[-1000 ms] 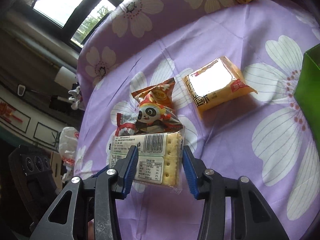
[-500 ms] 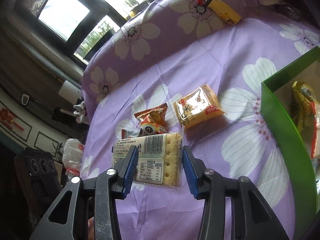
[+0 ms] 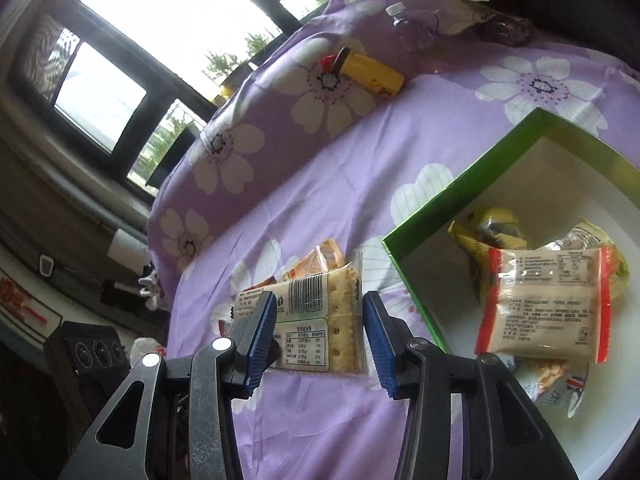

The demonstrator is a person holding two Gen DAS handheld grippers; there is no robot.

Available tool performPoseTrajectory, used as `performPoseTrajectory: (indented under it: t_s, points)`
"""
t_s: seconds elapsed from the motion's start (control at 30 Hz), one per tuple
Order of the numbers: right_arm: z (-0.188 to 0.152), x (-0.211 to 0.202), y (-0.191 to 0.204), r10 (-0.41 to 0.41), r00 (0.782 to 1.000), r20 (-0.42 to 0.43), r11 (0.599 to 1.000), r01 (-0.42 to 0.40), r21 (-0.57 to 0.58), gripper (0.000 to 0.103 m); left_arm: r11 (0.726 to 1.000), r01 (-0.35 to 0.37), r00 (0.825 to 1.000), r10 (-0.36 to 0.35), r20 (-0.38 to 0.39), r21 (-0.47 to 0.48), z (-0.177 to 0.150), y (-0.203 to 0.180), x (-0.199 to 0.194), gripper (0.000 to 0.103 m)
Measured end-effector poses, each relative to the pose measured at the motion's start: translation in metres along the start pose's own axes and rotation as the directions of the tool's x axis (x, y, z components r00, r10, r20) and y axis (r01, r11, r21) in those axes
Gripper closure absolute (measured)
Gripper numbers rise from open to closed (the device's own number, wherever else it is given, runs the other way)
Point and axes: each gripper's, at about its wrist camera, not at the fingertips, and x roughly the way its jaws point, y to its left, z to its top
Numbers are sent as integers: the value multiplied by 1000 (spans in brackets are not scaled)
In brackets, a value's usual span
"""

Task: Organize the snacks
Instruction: 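Carry the cracker pack with the right gripper down into the box, then open the right gripper to release the cracker pack in the box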

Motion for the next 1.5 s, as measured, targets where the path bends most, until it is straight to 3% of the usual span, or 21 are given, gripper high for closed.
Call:
performPoseTrajectory:
  t_s: [0.7,1.13,1.5]
  points:
    - [19,-57,-86,-128,979,160,968,89,233,55,991,99,990,-89,-112,90,3,-75,75,53]
    - [20,-67,-116,-179,968,176,939,114,323,55,986,101,984,-79,-158,134,-1,-98,99,53]
    - [19,-71,-137,-275,948,162,899,194,394,55,980,105,976,-69,-206,168,-13,-115,116,53]
